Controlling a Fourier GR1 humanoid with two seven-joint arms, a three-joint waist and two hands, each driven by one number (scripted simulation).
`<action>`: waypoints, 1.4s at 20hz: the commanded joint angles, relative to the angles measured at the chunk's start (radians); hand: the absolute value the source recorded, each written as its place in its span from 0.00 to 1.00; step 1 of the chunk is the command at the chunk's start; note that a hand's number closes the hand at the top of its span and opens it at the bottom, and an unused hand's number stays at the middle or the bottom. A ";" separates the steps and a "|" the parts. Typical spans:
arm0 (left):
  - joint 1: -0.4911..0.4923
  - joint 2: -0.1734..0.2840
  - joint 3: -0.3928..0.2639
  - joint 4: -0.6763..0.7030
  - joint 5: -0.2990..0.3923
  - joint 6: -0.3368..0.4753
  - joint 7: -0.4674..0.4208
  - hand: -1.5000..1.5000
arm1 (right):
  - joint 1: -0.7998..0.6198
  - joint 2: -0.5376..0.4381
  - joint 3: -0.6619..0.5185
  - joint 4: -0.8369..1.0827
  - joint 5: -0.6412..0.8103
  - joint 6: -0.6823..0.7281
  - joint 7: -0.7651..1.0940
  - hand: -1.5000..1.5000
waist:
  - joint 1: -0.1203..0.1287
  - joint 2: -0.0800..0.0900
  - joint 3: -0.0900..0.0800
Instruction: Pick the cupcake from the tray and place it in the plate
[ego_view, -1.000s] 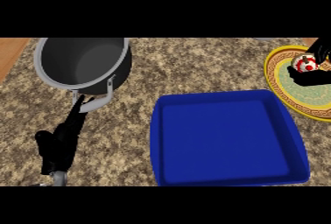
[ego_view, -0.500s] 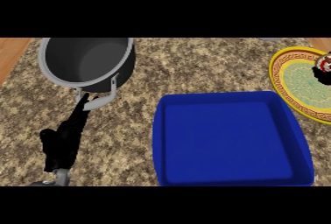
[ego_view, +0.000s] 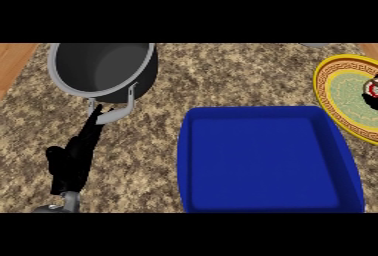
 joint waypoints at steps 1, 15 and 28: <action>-0.006 -0.015 0.003 0.090 0.004 0.001 0.046 0.50 | -0.019 -0.024 0.030 0.133 0.028 0.112 -0.027 1.00 | 0.004 0.021 -0.012; 0.010 -0.014 0.029 0.066 0.011 0.005 0.065 0.50 | -0.086 -0.032 -0.233 0.260 -0.249 0.268 -0.421 0.00 | -0.033 0.010 -0.009; -0.029 -0.047 0.015 0.108 -0.030 0.029 0.070 0.50 | -0.042 -0.171 -0.356 0.377 -0.371 0.565 -0.500 0.00 | -0.018 0.019 -0.009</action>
